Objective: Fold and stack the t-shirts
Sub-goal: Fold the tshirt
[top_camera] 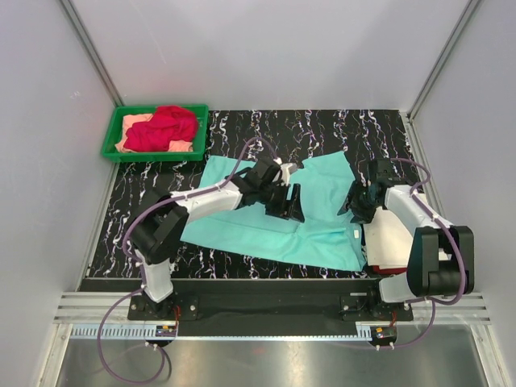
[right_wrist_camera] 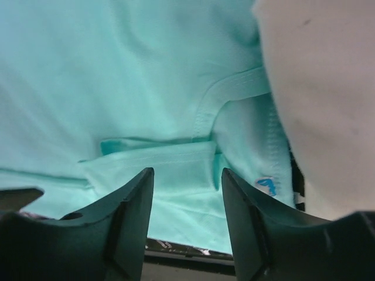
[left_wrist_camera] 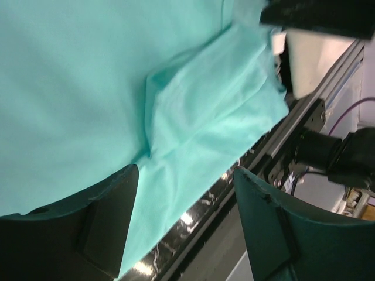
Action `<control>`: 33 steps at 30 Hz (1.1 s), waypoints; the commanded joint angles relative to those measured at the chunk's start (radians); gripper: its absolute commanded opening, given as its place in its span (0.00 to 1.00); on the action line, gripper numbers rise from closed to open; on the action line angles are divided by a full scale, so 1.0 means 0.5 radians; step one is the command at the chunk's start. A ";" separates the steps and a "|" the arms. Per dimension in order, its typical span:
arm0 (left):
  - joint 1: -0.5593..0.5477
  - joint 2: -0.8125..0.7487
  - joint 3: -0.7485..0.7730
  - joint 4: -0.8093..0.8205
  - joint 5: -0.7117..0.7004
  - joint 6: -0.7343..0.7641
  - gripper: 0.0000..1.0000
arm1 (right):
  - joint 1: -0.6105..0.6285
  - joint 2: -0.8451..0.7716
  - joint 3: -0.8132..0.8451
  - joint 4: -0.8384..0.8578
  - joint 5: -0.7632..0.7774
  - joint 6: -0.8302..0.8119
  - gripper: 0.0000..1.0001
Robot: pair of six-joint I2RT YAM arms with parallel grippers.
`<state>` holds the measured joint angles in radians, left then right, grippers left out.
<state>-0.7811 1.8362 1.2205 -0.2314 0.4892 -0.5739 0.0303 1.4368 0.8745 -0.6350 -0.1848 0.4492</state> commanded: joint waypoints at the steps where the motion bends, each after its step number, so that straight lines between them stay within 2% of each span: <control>1: -0.012 0.184 0.215 0.021 -0.089 0.098 0.72 | 0.001 -0.076 0.107 -0.123 -0.189 -0.091 0.59; 4: -0.012 0.291 0.326 -0.007 -0.116 0.178 0.72 | 0.001 -0.018 0.095 -0.111 -0.235 -0.107 0.59; 7: -0.012 0.411 0.446 -0.111 -0.141 0.203 0.65 | -0.002 0.041 0.101 -0.108 -0.210 -0.125 0.58; 10: -0.012 0.457 0.467 -0.139 -0.172 0.175 0.64 | -0.005 0.096 0.122 -0.111 -0.173 -0.153 0.58; 15: -0.015 0.491 0.443 -0.010 -0.080 0.111 0.59 | -0.030 0.243 0.150 -0.108 -0.179 -0.165 0.59; 23: -0.021 0.543 0.427 0.174 0.095 -0.048 0.43 | -0.048 0.363 0.187 -0.040 -0.296 -0.156 0.55; 25: -0.018 0.552 0.427 0.196 0.126 -0.070 0.41 | -0.048 0.366 0.178 -0.010 -0.330 -0.153 0.52; 27: -0.018 0.552 0.437 0.199 0.123 -0.085 0.34 | -0.048 0.360 0.168 0.012 -0.351 -0.138 0.48; 29: -0.018 0.546 0.434 0.178 0.111 -0.095 0.29 | -0.048 0.357 0.171 0.030 -0.333 -0.138 0.39; 32: -0.015 0.531 0.428 0.138 0.028 -0.098 0.19 | -0.048 0.375 0.184 0.037 -0.287 -0.131 0.31; 33: -0.015 0.525 0.424 0.119 0.004 -0.092 0.13 | -0.051 0.381 0.193 0.037 -0.275 -0.134 0.27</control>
<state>-0.7849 2.1124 1.4094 -0.1898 0.5083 -0.6155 0.0109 1.6176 0.9295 -0.6422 -0.3264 0.3885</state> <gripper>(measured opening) 0.160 0.298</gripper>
